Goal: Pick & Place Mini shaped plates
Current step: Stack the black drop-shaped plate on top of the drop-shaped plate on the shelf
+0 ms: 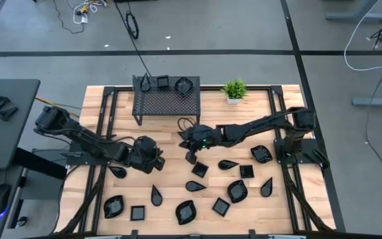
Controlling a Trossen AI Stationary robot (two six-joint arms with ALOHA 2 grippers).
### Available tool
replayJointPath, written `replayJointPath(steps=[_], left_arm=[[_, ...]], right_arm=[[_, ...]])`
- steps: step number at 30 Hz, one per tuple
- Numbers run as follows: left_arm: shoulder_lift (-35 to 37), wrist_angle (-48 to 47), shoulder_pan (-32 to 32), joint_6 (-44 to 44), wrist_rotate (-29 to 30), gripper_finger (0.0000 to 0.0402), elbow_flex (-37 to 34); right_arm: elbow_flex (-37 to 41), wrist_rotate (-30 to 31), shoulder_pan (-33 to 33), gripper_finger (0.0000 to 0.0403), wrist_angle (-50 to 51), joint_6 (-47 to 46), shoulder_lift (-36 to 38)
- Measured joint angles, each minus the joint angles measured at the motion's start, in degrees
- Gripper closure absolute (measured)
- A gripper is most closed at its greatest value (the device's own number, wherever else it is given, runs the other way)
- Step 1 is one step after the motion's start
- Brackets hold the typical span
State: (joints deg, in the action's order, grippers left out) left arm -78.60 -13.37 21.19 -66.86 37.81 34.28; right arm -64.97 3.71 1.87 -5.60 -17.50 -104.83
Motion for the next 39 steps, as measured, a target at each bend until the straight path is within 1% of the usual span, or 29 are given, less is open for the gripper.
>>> replayJointPath(steps=[4,7,9,12,15,18,20,22,24,28,33,36,39], left_arm=[[-3.8,2.5,-2.6,0.8,-0.6,0.0296,0.0],[-5.4,3.0,-3.5,2.8,-1.6,0.029,0.0],[-5.8,2.1,-3.7,3.0,-1.9,0.0287,0.0],[-5.8,2.7,-3.7,4.5,-2.0,0.0286,0.0],[-5.8,3.4,-3.7,5.7,-2.1,0.0286,0.0],[-5.8,3.6,-3.7,5.8,-2.0,0.0286,0.0],[-5.8,3.9,-3.7,6.2,-1.9,0.0286,0.0],[-5.8,4.6,-3.7,7.1,-1.8,0.0286,-0.1],[-5.8,5.6,-3.7,7.9,-1.8,0.0286,0.0],[-5.8,7.0,-3.7,9.2,-2.0,0.0286,0.0],[-5.8,8.2,-3.6,9.6,-2.1,0.0286,0.0],[-5.8,8.9,-3.6,10.5,-2.2,0.0286,-0.1],[-5.8,9.1,-3.6,11.1,-3.5,0.0286,0.0]], right_arm=[[2.4,2.1,-0.3,0.04,8.2,-2.3,3.8],[5.1,3.4,-0.7,0.0387,11.6,-4.8,4.4],[6.6,3.4,-1.2,0.0365,11.7,-5.0,4.5],[9.6,3.4,-2.0,0.0316,11.2,-4.5,4.3],[13.3,4.3,-2.7,0.0257,5.0,-1.7,3.7],[17.1,4.8,-3.1,0.02,-5.6,2.7,2.5],[18.7,4.8,-3.4,0.0173,-12.4,5.7,0.9],[20.2,4.7,-3.8,0.0157,-16.6,7.2,-0.3],[19.9,4.3,-4.3,0.0149,-20.2,7.5,-2.4],[19.1,4.6,-5.0,0.0145,-20.4,7.2,-6.3],[17.3,4.2,-5.2,0.0144,-22.7,7.4,-9.2],[15.3,2.6,-5.2,0.0144,-22.9,7.7,-10.7],[13.0,2.3,-5.3,0.0144,-23.1,8.4,-12.4]])
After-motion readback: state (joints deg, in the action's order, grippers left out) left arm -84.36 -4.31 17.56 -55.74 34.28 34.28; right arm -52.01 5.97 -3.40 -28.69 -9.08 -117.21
